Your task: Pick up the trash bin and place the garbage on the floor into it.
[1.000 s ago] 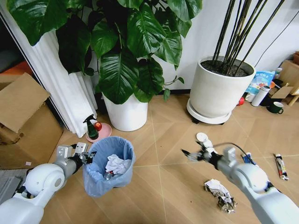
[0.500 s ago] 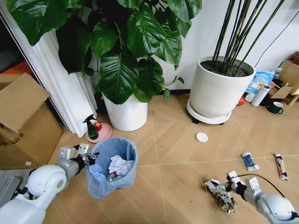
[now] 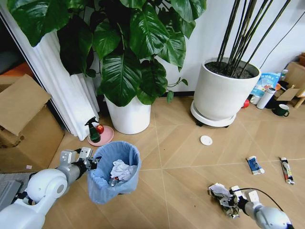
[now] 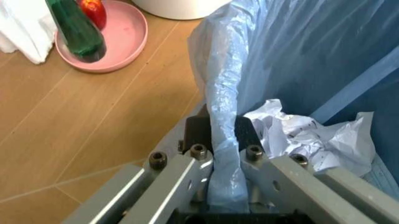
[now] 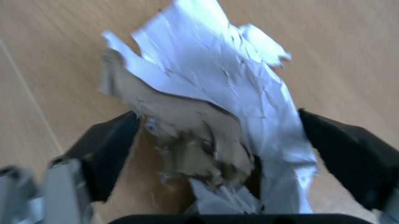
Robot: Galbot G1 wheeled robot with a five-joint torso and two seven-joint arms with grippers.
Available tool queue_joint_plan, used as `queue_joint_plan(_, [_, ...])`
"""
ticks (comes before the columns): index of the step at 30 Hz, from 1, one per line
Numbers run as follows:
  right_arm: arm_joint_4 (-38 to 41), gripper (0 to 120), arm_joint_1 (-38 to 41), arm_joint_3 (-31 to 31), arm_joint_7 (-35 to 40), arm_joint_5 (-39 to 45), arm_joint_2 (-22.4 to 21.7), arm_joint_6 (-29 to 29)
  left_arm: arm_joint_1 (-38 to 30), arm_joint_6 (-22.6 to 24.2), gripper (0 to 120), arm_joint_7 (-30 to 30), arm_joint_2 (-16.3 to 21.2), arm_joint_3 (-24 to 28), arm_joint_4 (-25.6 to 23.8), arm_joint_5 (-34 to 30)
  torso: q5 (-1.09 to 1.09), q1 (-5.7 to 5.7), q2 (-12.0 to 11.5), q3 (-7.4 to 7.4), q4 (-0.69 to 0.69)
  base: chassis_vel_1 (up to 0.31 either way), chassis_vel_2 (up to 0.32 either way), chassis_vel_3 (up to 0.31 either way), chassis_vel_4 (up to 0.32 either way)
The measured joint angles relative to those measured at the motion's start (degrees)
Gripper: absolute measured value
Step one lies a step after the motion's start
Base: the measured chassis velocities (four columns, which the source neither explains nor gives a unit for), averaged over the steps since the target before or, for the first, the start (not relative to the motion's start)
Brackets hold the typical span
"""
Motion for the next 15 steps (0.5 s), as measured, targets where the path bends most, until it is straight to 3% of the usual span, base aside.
queue_joint_plan(15, [-1.1, 34, 0.9, -0.2, 2.8, 0.0, 2.7, 0.2, 0.2, 0.0, 0, 0.0, 0.4, -0.1, -0.3, -0.1, -0.03, 0.00, 0.0, -0.01, -0.01, 0.000, 0.000, 0.000, 0.000])
